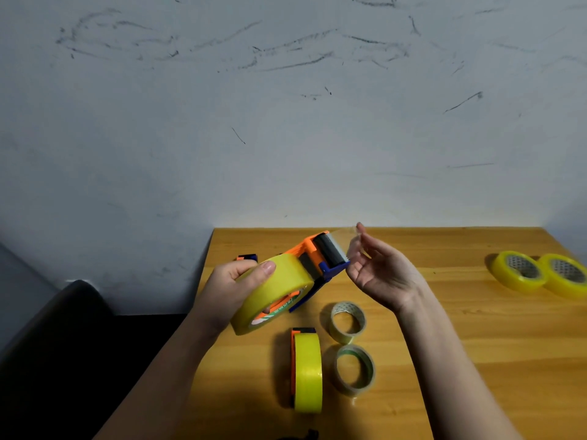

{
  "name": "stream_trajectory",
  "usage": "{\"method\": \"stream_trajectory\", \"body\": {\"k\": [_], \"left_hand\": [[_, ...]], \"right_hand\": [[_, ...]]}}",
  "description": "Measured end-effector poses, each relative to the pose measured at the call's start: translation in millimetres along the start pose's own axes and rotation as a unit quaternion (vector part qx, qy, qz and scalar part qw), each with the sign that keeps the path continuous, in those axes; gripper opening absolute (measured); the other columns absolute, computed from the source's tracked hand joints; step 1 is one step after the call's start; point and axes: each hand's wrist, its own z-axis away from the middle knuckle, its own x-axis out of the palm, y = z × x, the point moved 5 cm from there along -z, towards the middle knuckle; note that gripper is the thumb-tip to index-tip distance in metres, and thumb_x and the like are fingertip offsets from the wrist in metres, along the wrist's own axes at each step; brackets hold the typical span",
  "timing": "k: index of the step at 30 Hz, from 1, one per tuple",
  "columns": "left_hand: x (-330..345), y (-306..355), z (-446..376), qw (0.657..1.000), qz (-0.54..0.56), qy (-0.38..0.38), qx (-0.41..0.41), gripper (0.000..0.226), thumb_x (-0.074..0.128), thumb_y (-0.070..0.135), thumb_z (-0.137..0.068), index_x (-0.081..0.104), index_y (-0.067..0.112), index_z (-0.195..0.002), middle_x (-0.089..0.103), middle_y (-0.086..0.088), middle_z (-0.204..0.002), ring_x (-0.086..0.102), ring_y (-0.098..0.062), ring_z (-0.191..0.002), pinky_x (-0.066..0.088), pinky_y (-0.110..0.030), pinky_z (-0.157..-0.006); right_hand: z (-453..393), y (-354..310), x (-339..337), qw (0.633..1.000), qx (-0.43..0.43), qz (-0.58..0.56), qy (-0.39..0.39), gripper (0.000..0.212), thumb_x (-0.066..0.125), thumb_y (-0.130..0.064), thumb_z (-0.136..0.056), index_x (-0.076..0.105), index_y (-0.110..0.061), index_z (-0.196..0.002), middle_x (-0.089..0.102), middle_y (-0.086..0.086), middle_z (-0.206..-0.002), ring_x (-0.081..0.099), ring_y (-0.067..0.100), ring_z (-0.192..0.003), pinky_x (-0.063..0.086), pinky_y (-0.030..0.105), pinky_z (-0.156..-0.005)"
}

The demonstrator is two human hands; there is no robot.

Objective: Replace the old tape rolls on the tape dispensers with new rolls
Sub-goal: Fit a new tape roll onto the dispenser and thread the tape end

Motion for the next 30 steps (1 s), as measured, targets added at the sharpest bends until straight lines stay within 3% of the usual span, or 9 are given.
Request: {"method": "stream_trajectory", "body": {"k": [2,4,10,14,16,21,24,30], "left_hand": [[-1,0,-1,1.000,0.008,0.003,0.001,0.056,0.059,0.047,-0.072,0.062,-0.008,-0.081,0.063,-0.019,-0.059,0.060,-0.019,-0.050,0.049,-0.031,-0.055],[-2,1,-3,1.000,0.005,0.002,0.008,0.061,0.062,0.052,-0.069,0.060,-0.008,-0.080,0.062,-0.023,-0.061,0.061,-0.021,-0.051,0.049,-0.031,-0.056],[-1,-1,-5,1.000,-0.018,-0.006,0.016,0.071,0.061,0.064,-0.060,0.059,-0.005,-0.077,0.061,-0.030,-0.071,0.062,-0.026,-0.056,0.050,-0.038,-0.059],[-1,-1,-7,0.999,-0.027,-0.011,0.015,0.074,0.061,0.065,-0.059,0.060,-0.006,-0.081,0.062,-0.029,-0.072,0.062,-0.028,-0.057,0.051,-0.042,-0.062],[0,-1,-7,0.999,-0.037,-0.013,0.014,0.075,0.060,0.066,-0.059,0.061,-0.006,-0.083,0.064,-0.027,-0.074,0.064,-0.029,-0.060,0.053,-0.045,-0.064],[1,-2,-7,1.000,-0.028,-0.011,0.003,0.074,0.060,0.067,-0.059,0.061,-0.004,-0.080,0.064,-0.028,-0.073,0.062,-0.028,-0.059,0.050,-0.040,-0.062],[2,-2,-7,1.000,-0.027,-0.012,0.001,0.072,0.063,0.062,-0.063,0.060,-0.008,-0.082,0.063,-0.031,-0.076,0.062,-0.029,-0.060,0.050,-0.038,-0.060],[5,0,-6,1.000,-0.019,-0.010,0.002,0.064,0.065,0.053,-0.073,0.059,-0.011,-0.082,0.060,-0.033,-0.076,0.060,-0.030,-0.061,0.048,-0.037,-0.061]], "right_hand": [[-1,-3,-2,0.999,-0.005,0.048,0.011,0.051,0.086,0.010,-0.051,0.075,-0.005,-0.099,0.061,0.006,-0.082,0.065,0.012,-0.064,0.058,0.025,-0.059],[1,-8,-4,0.994,-0.025,0.101,0.025,0.031,0.066,0.004,-0.074,0.073,-0.002,-0.104,0.061,0.008,-0.085,0.067,0.011,-0.066,0.060,0.025,-0.065],[6,-15,-4,0.973,-0.064,0.217,0.052,0.021,0.057,-0.001,-0.082,0.066,-0.011,-0.099,0.068,0.006,-0.079,0.070,0.014,-0.071,0.059,0.027,-0.063],[8,-13,-7,0.970,-0.055,0.227,0.074,0.026,0.064,-0.011,-0.074,0.066,-0.017,-0.099,0.069,0.000,-0.089,0.066,0.014,-0.085,0.053,0.028,-0.074],[8,-13,-10,0.973,-0.056,0.210,0.078,0.028,0.065,-0.010,-0.073,0.067,-0.015,-0.100,0.066,-0.001,-0.086,0.062,0.013,-0.082,0.049,0.028,-0.077],[3,-8,-15,0.987,-0.014,0.151,0.054,0.025,0.070,-0.010,-0.074,0.071,-0.015,-0.099,0.061,-0.001,-0.079,0.061,0.011,-0.065,0.054,0.024,-0.058],[0,-3,-12,0.995,0.022,0.096,0.000,0.049,0.093,-0.004,-0.047,0.075,-0.014,-0.092,0.062,-0.001,-0.075,0.062,0.012,-0.062,0.054,0.025,-0.059],[-2,1,-11,1.000,0.023,0.016,-0.008,0.061,0.092,0.007,-0.034,0.075,-0.012,-0.090,0.061,0.000,-0.072,0.062,0.013,-0.059,0.054,0.028,-0.057]]}}
